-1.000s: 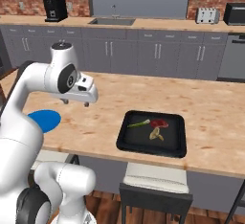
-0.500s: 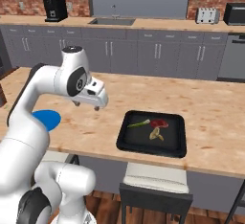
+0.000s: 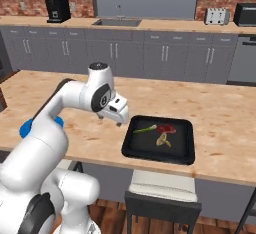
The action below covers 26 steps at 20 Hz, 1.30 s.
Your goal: Create a steak meal by picking up the steak and asparagus from the tray and placing them on the plate. Leave the mushroom on the tray.
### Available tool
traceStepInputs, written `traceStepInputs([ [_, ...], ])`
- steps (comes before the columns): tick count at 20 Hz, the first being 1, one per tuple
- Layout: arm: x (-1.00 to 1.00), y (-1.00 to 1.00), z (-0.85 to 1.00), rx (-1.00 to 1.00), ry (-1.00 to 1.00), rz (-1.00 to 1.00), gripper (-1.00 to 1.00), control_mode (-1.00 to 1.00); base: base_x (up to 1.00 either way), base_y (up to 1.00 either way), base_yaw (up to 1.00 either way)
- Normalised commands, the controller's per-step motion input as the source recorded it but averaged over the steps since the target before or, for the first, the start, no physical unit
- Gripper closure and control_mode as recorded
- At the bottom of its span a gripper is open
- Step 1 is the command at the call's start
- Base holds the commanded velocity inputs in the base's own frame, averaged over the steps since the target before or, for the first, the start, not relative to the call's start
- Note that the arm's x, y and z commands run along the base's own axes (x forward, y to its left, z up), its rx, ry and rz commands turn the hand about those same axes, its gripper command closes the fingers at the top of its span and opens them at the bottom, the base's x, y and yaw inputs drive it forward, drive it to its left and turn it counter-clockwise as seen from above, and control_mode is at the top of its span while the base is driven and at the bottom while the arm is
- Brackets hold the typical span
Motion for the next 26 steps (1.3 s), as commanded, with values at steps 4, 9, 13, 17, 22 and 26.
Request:
traceStepInputs([
  [4, 0.52, -0.5, -0.47, 0.1, 0.0, -0.28, -1.0, -1.0, 0.0, 0.0, 0.0],
  [9, 0.68, -0.3, -0.33, 0.03, 0.05, -0.33, -1.0, -1.0, 0.0, 0.0, 0.0],
  [13, 0.75, -0.09, -0.23, 0.0, 0.12, -0.26, -1.0, -1.0, 0.0, 0.0, 0.0],
  [17, 0.69, -0.21, -0.23, 0.0, 0.19, -0.18, -1.0, -1.0, 0.0, 0.0, 0.0],
  [22, 0.56, -0.47, -0.27, 0.01, 0.1, -0.06, -1.0, -1.0, 0.0, 0.0, 0.0],
  [26, 0.44, -0.47, -0.26, 0.04, 0.02, 0.0, -1.0, -1.0, 0.0, 0.0, 0.0],
])
